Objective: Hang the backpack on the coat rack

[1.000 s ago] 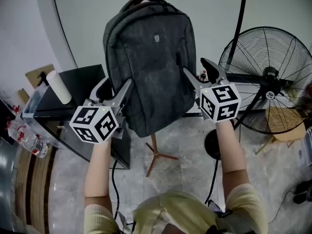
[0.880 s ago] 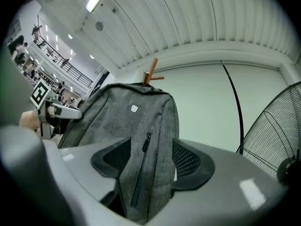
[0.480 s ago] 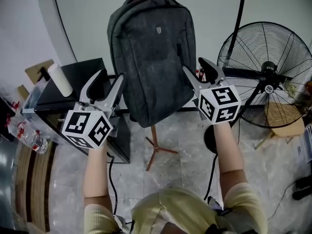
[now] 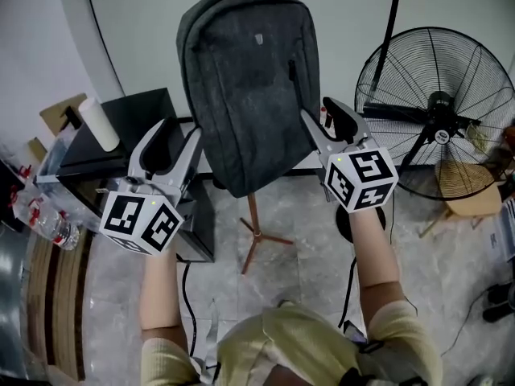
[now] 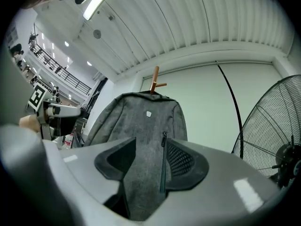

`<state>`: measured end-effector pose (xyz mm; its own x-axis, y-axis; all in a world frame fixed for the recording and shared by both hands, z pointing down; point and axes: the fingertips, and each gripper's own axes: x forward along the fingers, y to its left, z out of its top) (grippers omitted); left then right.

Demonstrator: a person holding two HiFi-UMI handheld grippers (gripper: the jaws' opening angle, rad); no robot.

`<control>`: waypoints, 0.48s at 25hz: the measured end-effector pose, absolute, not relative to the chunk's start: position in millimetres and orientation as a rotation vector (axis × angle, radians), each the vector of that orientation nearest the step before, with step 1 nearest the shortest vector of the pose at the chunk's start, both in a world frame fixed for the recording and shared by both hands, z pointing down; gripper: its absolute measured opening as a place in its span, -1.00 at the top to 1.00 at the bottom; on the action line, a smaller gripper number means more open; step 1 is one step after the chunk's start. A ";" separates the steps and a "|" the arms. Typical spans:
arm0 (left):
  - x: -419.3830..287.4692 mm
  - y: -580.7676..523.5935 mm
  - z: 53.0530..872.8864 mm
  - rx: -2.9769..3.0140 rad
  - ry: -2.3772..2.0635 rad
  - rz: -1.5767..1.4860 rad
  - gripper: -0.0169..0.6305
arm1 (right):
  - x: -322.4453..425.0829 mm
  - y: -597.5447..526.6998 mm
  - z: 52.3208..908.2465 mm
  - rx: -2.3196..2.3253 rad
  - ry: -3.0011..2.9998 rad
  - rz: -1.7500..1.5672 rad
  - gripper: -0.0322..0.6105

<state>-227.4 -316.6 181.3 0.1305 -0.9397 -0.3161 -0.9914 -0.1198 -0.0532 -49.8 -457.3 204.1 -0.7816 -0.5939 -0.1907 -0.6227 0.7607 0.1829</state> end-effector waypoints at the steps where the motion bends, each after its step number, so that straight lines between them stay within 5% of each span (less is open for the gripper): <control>1: -226.0 -313.9 182.0 -2.158 1.898 0.296 0.24 | -49.1 -454.3 205.2 -0.981 2.834 0.358 0.26; 12: -211.8 -292.7 193.7 -2.188 1.884 0.268 0.24 | -40.6 -421.1 214.5 -0.975 2.806 0.328 0.37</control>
